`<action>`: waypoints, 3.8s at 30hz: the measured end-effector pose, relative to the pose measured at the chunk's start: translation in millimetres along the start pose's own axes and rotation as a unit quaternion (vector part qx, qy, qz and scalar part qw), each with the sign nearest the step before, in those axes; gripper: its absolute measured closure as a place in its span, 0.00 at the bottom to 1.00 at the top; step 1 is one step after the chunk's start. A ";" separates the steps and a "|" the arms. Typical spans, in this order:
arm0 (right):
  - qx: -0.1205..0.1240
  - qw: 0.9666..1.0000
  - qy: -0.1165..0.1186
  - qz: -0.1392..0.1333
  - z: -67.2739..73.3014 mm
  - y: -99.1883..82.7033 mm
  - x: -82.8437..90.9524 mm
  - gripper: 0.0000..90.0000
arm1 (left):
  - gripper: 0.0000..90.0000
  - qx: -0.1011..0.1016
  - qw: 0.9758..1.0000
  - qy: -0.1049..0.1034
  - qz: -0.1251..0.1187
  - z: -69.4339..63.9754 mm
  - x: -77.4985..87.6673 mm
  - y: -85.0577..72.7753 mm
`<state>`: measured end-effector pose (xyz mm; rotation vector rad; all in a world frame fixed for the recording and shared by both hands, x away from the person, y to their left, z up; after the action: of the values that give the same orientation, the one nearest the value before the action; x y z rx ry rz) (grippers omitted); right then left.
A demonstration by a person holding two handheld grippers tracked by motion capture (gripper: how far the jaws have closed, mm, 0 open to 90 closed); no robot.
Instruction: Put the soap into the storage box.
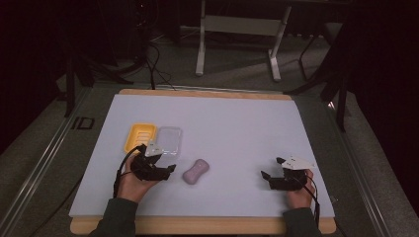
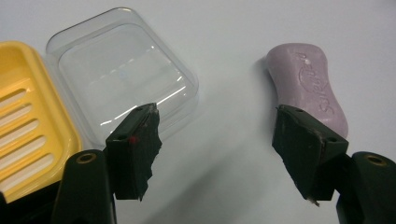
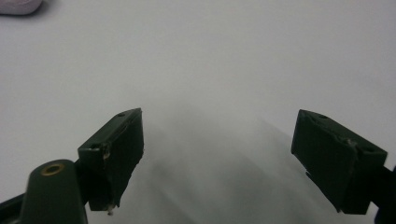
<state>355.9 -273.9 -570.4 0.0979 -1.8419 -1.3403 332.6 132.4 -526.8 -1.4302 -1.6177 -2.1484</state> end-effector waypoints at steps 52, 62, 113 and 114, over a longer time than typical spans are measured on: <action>0.007 1.000 -0.003 0.002 1.4 -0.2 -0.1 0.18 | 0.25 -0.053 0.994 -0.065 0.074 -50.2 -42.3 36.1; 0.006 1.000 -0.003 0.002 1.5 -0.2 0.0 0.19 | 0.22 -0.058 0.992 -0.061 0.093 -55.4 -52.7 35.9; 0.011 1.000 -0.005 0.004 2.2 -0.2 -0.5 0.18 | 0.54 -0.112 0.971 -0.080 0.193 -59.9 -80.6 32.0; 0.011 1.000 -0.005 0.005 2.3 -0.3 -0.5 0.19 | 0.54 -0.112 0.971 -0.080 0.193 -59.9 -80.6 32.0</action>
<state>354.6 -272.0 -571.2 0.0942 -1.8627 -1.3168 358.8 36.4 -561.5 -1.8463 -1.0412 -2.0755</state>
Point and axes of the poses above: each handheld gripper's, and its own axes: x roughly backward along the jaws, y roughly out of its top, z roughly to its left, the point moved 6 cm from there along -x, roughly forward along the jaws
